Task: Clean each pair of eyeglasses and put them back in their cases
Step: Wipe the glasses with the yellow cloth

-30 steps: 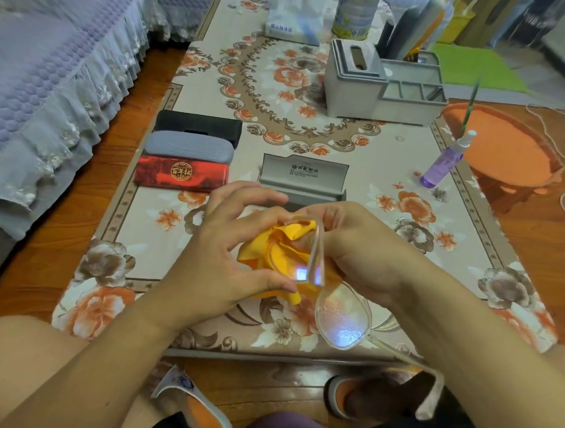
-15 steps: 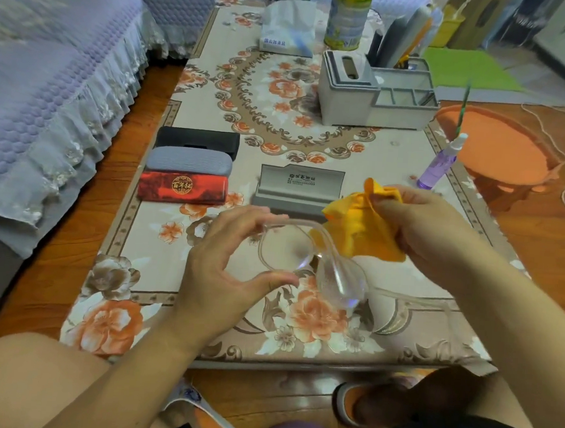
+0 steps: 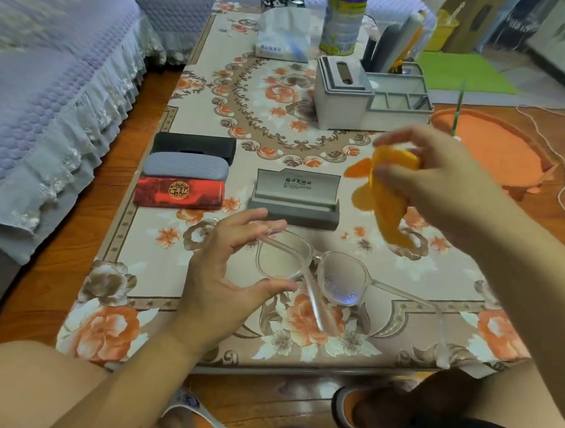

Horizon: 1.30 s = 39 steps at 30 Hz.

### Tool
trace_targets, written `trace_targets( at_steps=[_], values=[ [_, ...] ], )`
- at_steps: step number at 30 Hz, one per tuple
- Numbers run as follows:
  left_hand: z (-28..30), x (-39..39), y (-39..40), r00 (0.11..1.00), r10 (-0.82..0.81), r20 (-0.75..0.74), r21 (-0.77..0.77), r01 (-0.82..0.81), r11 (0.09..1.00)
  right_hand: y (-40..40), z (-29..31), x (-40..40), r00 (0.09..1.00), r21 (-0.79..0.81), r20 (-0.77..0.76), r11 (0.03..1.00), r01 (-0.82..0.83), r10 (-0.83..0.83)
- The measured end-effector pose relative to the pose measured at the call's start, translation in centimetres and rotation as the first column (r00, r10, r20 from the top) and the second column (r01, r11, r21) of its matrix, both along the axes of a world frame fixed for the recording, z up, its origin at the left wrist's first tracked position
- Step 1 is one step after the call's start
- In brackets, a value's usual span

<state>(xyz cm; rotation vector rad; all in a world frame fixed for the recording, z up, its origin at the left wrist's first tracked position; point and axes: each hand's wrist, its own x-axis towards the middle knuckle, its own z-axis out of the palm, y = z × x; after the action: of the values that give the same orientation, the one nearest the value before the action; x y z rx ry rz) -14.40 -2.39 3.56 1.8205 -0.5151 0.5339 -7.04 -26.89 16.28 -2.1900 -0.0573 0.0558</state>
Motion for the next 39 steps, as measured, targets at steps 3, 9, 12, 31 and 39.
trace_targets(
  at_steps=[3, 9, 12, 31, 39],
  values=[
    [0.0, 0.0, -0.2, 1.000, 0.015, 0.024, 0.057, -0.017, 0.998, 1.4, 2.1, -0.5, 0.988, 0.514, -0.119, 0.858, -0.022, 0.097],
    [-0.9, 0.2, -0.1, 0.999, 0.053, -0.013, -0.017, -0.053, 0.998, 4.3, -0.2, -0.9, 0.925, 0.038, -0.258, 0.960, -0.278, 0.278],
    [-0.7, 0.3, 0.2, 0.999, 0.046, -0.027, -0.037, -0.047, 0.998, 4.8, -1.4, -1.5, 0.856, -0.168, -0.382, 0.885, -0.434, 0.347],
    [0.7, 0.5, 0.3, 0.999, 0.020, -0.046, 0.226, -0.009, 0.974, 6.7, -3.7, -2.9, 0.781, 0.264, -0.427, 0.889, -0.374, 0.455],
    [1.1, 0.9, 1.0, 0.998, 0.047, -0.032, 0.257, -0.037, 0.966, 6.0, -4.4, -2.6, 0.752, 0.464, -0.373, 0.811, -0.356, 0.543]
  ],
)
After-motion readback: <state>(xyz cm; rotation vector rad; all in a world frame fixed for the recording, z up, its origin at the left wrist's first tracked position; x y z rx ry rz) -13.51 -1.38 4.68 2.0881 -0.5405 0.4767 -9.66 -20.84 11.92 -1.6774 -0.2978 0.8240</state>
